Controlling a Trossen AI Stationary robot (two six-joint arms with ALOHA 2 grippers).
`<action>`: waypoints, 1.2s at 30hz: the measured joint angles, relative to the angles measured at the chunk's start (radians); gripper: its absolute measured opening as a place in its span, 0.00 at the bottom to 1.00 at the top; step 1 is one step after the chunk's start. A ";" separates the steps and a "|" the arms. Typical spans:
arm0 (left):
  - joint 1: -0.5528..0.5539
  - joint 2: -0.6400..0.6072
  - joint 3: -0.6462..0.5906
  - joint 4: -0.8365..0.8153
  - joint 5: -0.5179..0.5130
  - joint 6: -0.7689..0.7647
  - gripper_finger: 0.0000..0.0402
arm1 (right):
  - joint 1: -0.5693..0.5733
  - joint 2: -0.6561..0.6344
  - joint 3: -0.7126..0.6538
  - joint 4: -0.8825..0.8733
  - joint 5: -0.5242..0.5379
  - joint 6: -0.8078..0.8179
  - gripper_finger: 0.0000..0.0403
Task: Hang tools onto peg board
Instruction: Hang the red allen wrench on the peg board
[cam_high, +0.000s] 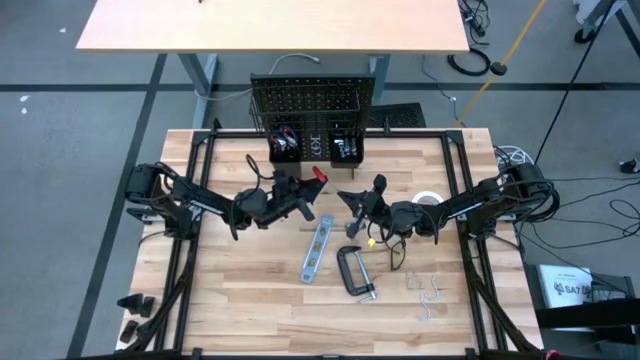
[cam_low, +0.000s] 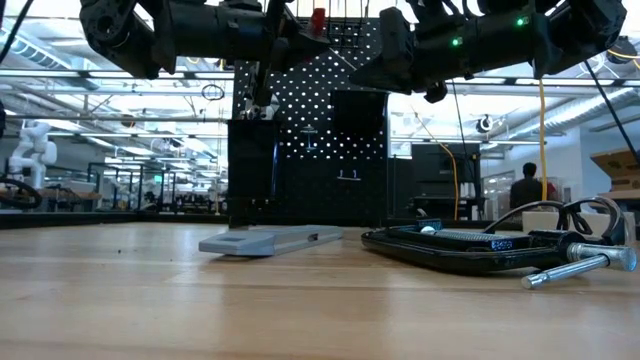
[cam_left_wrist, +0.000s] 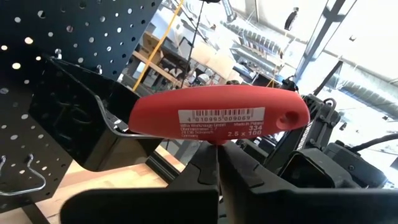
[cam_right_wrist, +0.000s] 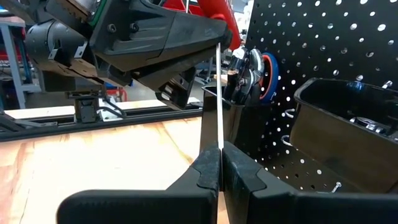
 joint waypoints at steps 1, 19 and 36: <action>0.000 0.000 0.000 0.000 0.000 0.000 0.00 | 0.000 0.000 0.000 0.000 0.000 -0.002 0.00; 0.000 0.000 0.000 -0.004 0.000 0.068 0.00 | 0.010 -0.001 0.000 0.008 0.009 -0.097 0.31; -0.076 0.000 0.148 -0.336 -0.086 0.304 0.00 | 0.091 -0.294 0.000 -0.424 0.291 -0.165 0.31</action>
